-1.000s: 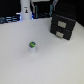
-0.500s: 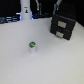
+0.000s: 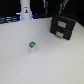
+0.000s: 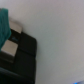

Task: Open the kcup holder, insert the kcup into the holder, and close the kcup holder

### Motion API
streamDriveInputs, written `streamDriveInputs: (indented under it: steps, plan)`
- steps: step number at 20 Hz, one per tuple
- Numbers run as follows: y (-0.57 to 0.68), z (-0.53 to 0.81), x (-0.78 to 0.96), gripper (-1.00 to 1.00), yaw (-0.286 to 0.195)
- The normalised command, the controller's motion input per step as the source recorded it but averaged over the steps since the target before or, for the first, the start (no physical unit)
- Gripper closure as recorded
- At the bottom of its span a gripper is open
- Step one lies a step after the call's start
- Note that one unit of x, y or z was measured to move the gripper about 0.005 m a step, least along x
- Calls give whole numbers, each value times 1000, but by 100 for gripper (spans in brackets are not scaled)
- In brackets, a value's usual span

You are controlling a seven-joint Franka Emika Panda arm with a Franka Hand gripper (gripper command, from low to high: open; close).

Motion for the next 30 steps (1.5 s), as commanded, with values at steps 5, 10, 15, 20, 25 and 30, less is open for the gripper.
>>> streamDriveInputs:
  steps: [5,10,15,20,25,30]
  plan:
    - [665,-109,-94,-100,-169]
    - [635,-160,-72,-100,-163]
    - [605,-211,-21,-100,-150]
    - [519,-259,0,-100,-131]
    - [467,-250,-18,-100,-118]
    - [379,-271,-101,-100,-101]
